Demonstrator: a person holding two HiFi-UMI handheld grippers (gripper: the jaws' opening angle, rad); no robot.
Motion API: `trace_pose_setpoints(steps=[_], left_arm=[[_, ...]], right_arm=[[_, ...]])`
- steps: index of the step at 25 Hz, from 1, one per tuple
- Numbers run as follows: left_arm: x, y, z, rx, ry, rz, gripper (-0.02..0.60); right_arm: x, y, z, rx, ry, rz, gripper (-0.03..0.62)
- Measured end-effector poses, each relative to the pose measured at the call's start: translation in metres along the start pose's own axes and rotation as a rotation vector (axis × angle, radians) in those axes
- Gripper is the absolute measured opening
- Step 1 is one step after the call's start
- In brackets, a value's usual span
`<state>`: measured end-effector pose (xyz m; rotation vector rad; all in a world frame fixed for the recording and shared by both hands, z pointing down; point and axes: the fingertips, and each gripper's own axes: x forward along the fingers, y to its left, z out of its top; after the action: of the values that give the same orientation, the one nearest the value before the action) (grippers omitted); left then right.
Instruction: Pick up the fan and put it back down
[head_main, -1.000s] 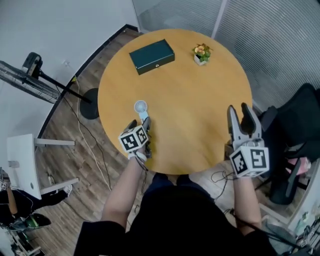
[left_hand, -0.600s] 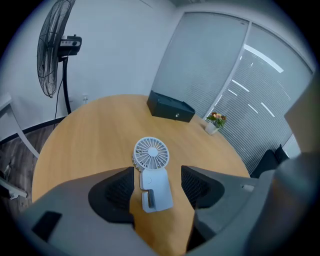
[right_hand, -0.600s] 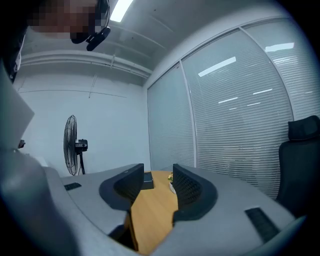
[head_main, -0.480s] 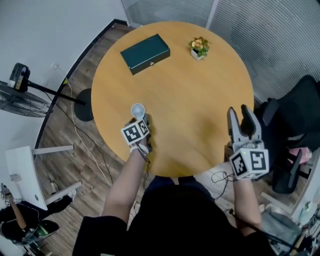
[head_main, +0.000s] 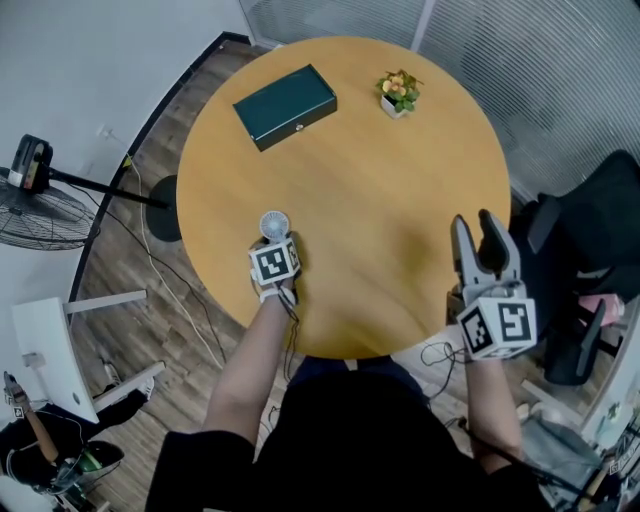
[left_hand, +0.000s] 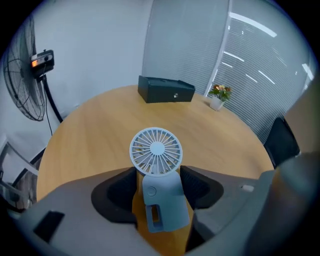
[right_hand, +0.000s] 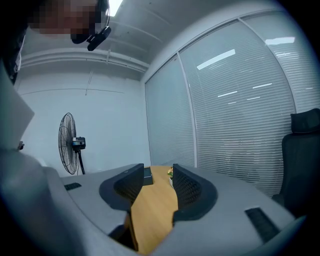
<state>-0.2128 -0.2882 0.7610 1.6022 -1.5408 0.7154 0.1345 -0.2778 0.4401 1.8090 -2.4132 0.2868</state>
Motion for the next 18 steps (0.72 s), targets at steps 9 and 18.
trace_pose_setpoints(steps=[9, 18], left_arm=[[-0.006, -0.007, 0.002, 0.161, -0.035, -0.036, 0.215], [-0.033, -0.011, -0.004, 0.194, -0.08, -0.066, 0.215]], right_arm=[[-0.003, 0.004, -0.003, 0.016, 0.004, 0.019, 0.172], [-0.012, 0.015, -0.002, 0.015, -0.013, 0.043, 0.164]])
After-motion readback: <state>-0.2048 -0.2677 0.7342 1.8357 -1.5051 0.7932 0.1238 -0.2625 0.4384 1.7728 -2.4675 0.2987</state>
